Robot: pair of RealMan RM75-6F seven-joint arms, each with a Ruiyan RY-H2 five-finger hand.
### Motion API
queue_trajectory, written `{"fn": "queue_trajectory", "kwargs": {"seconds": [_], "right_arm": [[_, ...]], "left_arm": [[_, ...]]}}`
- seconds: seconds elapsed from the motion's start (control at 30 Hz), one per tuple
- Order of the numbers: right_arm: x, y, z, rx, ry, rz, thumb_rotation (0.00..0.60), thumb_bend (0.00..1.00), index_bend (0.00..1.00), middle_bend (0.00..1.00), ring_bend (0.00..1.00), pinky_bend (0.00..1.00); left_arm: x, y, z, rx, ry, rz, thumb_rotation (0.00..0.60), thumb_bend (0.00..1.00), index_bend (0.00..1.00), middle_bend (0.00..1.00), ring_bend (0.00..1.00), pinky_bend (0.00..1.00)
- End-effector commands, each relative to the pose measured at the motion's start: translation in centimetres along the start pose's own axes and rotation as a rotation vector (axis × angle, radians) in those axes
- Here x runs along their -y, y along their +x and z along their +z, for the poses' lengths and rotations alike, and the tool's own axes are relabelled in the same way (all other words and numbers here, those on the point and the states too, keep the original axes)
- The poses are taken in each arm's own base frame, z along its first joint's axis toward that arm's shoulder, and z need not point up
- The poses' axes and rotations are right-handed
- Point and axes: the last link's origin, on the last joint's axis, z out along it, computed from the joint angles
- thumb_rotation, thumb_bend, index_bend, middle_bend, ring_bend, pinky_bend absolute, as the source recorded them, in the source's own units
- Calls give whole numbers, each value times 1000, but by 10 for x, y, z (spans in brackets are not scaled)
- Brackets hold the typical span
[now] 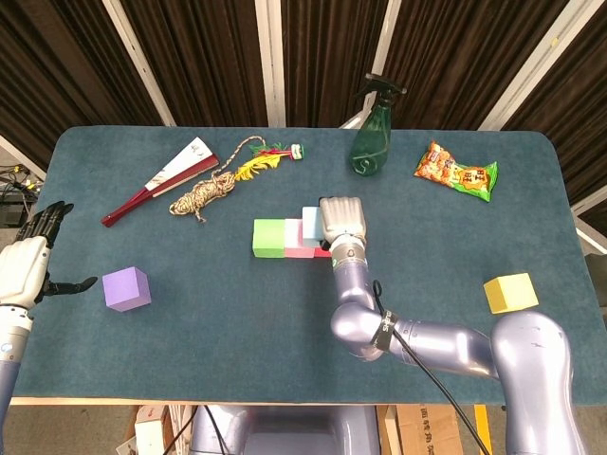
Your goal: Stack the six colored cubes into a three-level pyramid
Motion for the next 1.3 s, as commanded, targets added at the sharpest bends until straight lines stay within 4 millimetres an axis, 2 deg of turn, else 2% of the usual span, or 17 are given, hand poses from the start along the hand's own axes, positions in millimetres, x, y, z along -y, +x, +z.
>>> {"fn": "queue_trajectory", "kwargs": {"seconds": [0.03, 0.6, 0.73, 0.97, 1.07, 1.3], "right_arm": [[-1, -1, 0, 2, -1, -2, 600, 301, 511, 469, 482, 521], [0, -6, -1, 18, 6, -9, 600, 301, 498, 468, 466, 520], [2, -7, -1, 23, 14, -19, 600, 301, 417, 424, 397, 491], [2, -10, -3, 41, 14, -19, 600, 301, 135, 207, 198, 380], [2, -11, -3, 50, 14, -16, 600, 301, 17, 144, 165, 359], [3, -10, -9, 46, 31, -2, 600, 301, 0, 67, 104, 302]], "left_arm": [[0, 0, 0, 1, 0, 0, 600, 132, 0, 0, 8, 76], [0, -1, 0, 1, 0, 3, 600, 131, 0, 0, 8, 76], [1, 0, 0, 0, 2, 4, 600, 131, 0, 0, 8, 76], [0, 0, 0, 2, 3, 1, 600, 132, 0, 0, 8, 76], [0, 0, 0, 3, 1, 1, 600, 132, 0, 0, 8, 76], [0, 2, 0, -5, -2, -6, 600, 132, 0, 0, 8, 76]]}}
